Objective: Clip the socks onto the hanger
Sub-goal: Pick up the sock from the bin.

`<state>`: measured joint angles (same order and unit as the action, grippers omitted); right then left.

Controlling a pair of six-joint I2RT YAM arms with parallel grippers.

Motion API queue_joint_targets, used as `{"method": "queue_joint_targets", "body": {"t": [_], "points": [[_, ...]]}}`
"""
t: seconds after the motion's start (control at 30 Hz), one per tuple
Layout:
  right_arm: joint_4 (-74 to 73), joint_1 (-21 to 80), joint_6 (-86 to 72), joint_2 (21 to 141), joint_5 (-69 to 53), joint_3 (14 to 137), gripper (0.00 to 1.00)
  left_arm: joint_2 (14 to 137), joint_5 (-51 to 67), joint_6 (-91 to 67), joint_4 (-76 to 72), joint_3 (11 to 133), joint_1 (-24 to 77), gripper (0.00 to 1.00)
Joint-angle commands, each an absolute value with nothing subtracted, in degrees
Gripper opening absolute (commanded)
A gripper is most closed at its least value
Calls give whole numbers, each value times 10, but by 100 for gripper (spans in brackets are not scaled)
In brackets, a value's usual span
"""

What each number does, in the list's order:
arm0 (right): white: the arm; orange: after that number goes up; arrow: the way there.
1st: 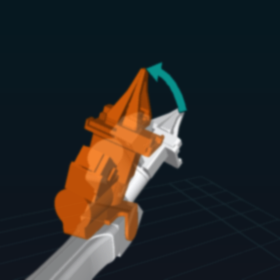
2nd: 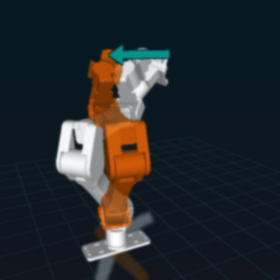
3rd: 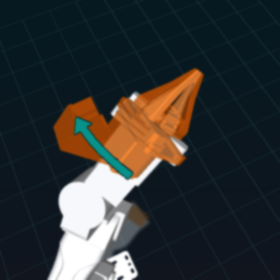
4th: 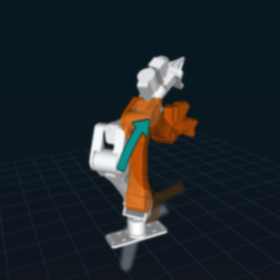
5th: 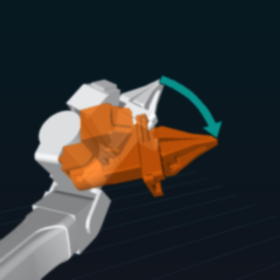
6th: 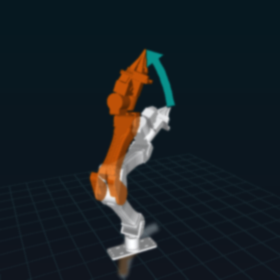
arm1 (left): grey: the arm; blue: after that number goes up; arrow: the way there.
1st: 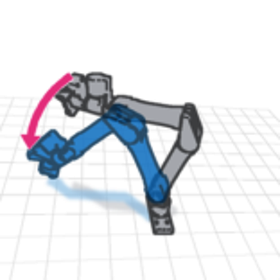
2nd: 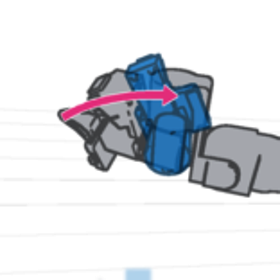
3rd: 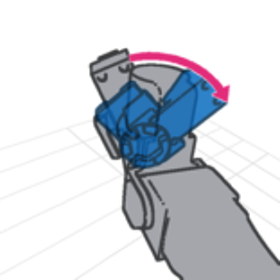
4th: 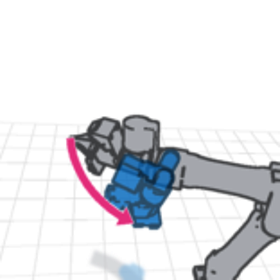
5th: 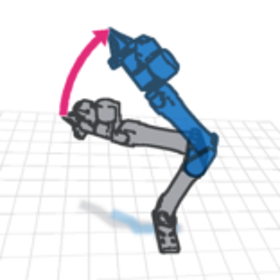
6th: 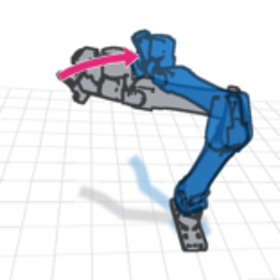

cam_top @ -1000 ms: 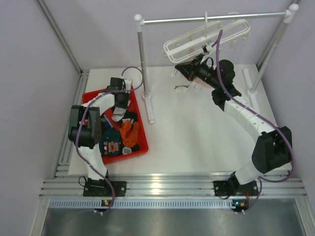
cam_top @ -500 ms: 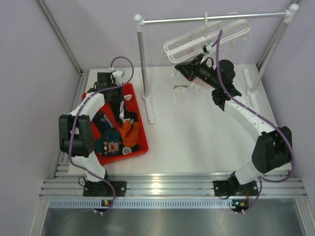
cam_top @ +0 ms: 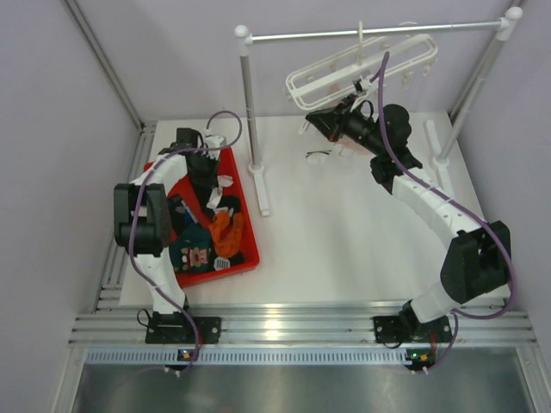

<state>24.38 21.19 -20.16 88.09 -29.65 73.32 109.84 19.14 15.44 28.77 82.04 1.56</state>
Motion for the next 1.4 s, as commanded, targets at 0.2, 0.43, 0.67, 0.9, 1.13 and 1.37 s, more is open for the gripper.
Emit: {"method": "queue_joint_targets", "body": {"t": [0.2,0.43,0.67,0.9,1.13,1.37], "points": [[250,204,-199,865,-302,761,0,1124,158,278,417,822,12,0],[256,205,-203,867,-302,760,0,1095,199,273,399,809,7,31],[250,205,-199,863,-302,762,0,1026,275,214,316,797,4,41],[250,204,-203,863,-301,761,0,1047,247,214,306,829,11,49],[249,204,-203,866,-302,762,0,1089,211,232,262,827,22,52],[249,204,-201,867,-302,760,0,1153,194,260,263,847,28,51]]}}
